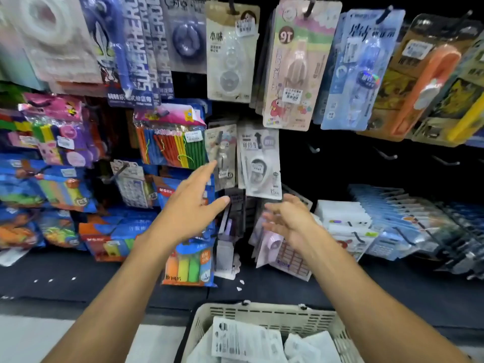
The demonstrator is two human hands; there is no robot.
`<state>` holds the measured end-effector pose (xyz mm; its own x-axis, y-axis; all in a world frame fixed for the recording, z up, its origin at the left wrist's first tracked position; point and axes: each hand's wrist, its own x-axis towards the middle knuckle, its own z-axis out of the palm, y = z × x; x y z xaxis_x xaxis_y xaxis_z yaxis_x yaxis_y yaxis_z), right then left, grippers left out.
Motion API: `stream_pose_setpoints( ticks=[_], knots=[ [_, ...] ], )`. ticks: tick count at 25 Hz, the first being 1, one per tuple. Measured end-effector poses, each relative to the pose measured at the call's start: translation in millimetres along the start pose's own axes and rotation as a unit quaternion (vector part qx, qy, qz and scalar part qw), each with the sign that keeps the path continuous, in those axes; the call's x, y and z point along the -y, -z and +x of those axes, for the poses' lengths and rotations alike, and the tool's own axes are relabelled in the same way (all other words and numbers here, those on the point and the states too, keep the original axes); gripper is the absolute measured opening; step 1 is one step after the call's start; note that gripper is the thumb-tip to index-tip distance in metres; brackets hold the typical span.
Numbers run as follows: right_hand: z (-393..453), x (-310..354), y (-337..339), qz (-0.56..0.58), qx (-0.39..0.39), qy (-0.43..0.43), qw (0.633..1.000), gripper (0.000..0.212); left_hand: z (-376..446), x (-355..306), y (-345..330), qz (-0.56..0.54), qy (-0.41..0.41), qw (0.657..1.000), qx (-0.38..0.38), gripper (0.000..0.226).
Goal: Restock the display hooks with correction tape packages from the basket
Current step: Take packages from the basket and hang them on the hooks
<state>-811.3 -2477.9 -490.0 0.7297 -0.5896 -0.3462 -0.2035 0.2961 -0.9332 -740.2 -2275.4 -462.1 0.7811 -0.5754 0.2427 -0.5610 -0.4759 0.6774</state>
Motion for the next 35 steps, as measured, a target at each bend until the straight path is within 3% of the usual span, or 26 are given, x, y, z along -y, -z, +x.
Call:
stream_pose_setpoints(
  ticks=[2,4,6,7,8,9,10,11,13,16,20,24,27,29,31,35],
  knots=[
    [-7,-35,22,-0.041,-0.004,0.006,0.999,0.05,-12,12,-14,0.086,0.038,0.994,0.05,0.077],
    [-24,-93,48,-0.134,0.031,-0.019,0.99,0.04,-32,20,-44,0.18,0.024,0.971,0.154,0.073],
    [-44,-162,73,-0.25,0.095,-0.09,0.959,0.025,-60,30,-84,0.245,-0.004,0.921,0.301,0.069],
    [-50,-194,86,-0.364,0.139,-0.084,0.917,0.023,-76,36,-103,0.26,-0.008,0.891,0.372,0.067],
    [-53,-224,99,-0.523,0.198,-0.029,0.828,0.028,-91,43,-119,0.27,-0.002,0.861,0.43,0.065],
    [-56,-249,111,-0.651,0.26,0.022,0.713,0.038,-106,52,-132,0.276,0.012,0.838,0.47,0.064],
    [-60,-266,121,-0.728,0.31,0.06,0.608,0.051,-119,60,-140,0.284,0.028,0.821,0.494,0.064],
    [-61,-282,133,-0.758,0.355,0.083,0.541,0.065,-131,68,-146,0.294,0.042,0.807,0.511,0.064],
    [-59,-301,159,-0.769,0.409,0.077,0.485,0.096,-148,82,-154,0.31,0.051,0.782,0.539,0.063],
    [-58,-318,186,-0.793,0.408,0.098,0.442,0.114,-157,87,-160,0.31,0.055,0.767,0.559,0.062],
    [-65,-346,181,-0.812,0.342,0.193,0.432,0.106,-145,81,-177,0.305,0.03,0.78,0.546,0.062],
    [-54,-346,178,-0.799,0.348,0.262,0.414,0.093,-134,75,-192,0.302,-0.005,0.789,0.536,0.06],
    [-63,-361,165,-0.806,0.335,0.355,0.335,0.096,-132,74,-195,0.3,-0.004,0.79,0.534,0.059],
    [-75,-381,150,-0.825,0.328,0.368,0.276,0.089,-135,76,-195,0.308,-0.005,0.783,0.541,0.057],
    [-77,-390,138,-0.839,0.294,0.359,0.285,0.082,-138,77,-194,0.31,0.0,0.78,0.543,0.055],
    [-66,-381,130,-0.828,0.297,0.304,0.366,0.074,-141,78,-190,0.305,0.009,0.781,0.544,0.053]
  ],
)
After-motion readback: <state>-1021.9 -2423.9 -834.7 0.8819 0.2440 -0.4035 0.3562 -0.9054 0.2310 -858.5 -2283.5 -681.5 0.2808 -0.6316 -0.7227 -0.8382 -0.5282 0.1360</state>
